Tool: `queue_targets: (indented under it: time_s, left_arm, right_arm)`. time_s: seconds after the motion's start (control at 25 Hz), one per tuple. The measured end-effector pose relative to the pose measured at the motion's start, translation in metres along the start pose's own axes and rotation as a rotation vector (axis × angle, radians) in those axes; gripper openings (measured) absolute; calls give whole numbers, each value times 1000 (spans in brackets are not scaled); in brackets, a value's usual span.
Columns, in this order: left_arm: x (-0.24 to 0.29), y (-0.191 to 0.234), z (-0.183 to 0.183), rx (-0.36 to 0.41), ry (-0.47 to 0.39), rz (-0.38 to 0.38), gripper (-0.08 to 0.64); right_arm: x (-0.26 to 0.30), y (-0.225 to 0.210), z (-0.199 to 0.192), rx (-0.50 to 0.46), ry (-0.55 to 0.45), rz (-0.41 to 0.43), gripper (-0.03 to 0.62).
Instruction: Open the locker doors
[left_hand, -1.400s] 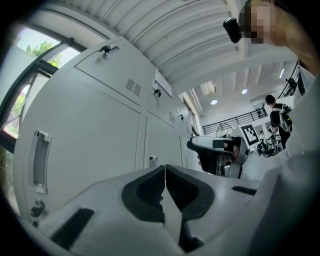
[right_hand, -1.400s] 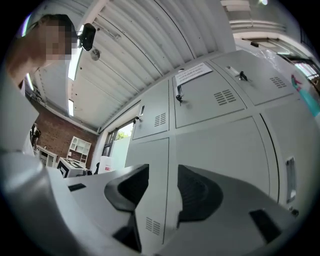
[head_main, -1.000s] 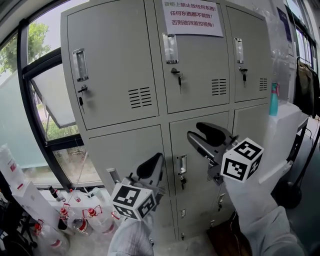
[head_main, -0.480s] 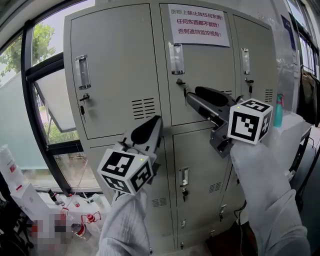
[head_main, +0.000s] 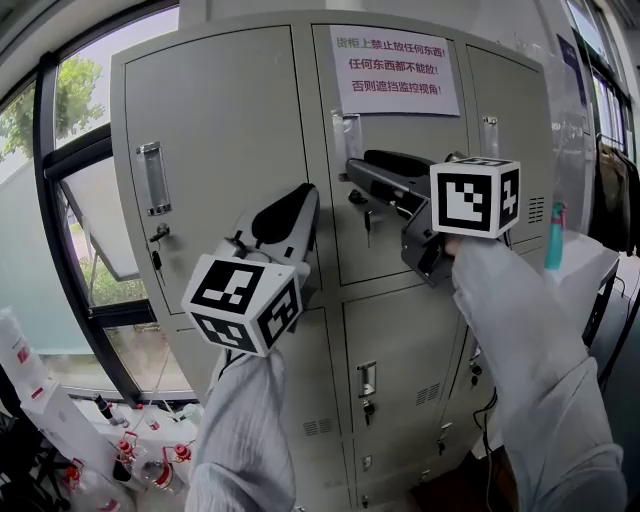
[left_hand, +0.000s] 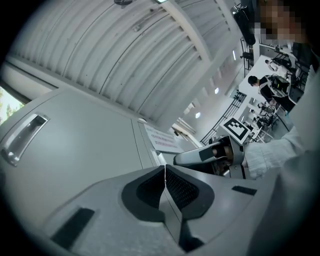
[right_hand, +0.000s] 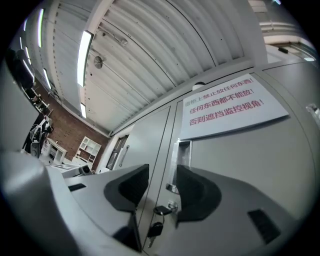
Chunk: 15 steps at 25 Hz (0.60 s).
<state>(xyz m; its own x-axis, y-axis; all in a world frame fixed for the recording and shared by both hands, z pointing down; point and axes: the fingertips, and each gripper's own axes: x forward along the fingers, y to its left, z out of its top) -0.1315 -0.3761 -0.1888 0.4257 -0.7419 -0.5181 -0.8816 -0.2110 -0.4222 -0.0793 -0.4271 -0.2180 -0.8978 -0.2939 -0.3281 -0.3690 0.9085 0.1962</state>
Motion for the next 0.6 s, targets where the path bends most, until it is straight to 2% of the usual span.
queue_targets:
  time_s: [0.2,0.48,0.6]
  left_arm:
    - [15,16,16,3,-17,9,12]
    - [14,23,14,23,-11,26,12]
    - [11,23,14,23,-8,21,12]
  right_arm:
    - [21,-7,10,-22,19,-54,163]
    - [37,-7,0,-50,82,-126,163]
    - [43,-5,-2,-16,89,-142,163]
